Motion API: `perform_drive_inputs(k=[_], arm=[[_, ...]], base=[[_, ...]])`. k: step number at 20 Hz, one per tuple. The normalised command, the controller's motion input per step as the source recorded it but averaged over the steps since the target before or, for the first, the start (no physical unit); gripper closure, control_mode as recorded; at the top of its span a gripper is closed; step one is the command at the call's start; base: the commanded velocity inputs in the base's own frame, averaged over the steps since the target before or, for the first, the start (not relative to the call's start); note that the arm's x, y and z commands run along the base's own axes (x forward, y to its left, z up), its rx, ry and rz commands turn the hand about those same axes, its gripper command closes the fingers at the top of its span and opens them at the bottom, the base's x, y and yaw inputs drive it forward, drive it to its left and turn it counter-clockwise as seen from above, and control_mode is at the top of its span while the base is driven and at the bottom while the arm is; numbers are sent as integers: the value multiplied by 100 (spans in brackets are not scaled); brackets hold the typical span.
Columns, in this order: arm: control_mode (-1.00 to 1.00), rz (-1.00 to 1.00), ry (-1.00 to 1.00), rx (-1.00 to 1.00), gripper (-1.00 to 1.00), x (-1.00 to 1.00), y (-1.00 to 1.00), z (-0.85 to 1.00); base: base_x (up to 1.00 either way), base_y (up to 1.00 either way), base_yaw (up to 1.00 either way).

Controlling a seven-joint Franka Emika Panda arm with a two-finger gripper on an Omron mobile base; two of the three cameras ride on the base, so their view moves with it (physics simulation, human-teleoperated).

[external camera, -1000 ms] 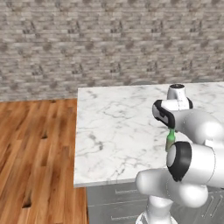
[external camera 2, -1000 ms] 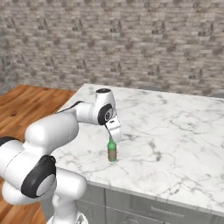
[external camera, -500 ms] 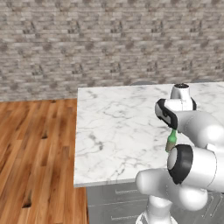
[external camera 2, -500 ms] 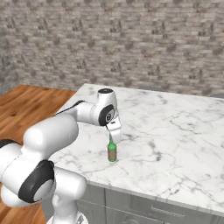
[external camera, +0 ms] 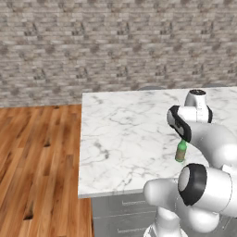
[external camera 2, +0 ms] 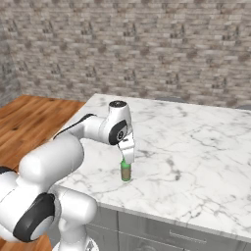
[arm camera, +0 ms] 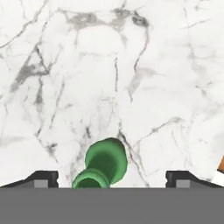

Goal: Move the drinks to the dining counter.

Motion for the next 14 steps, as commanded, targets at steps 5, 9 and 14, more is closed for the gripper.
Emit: perform_drive_inputs(k=[5, 9, 14], arm=[[-100, -6, -19, 7, -100, -32, 0, 95], [-100, 1, -12, 14, -100, -59, 0, 99], [-100, 35, 1, 6, -100, -86, -3, 58]], base=[[0, 0, 0], [0, 0, 0], [0, 0, 0]])
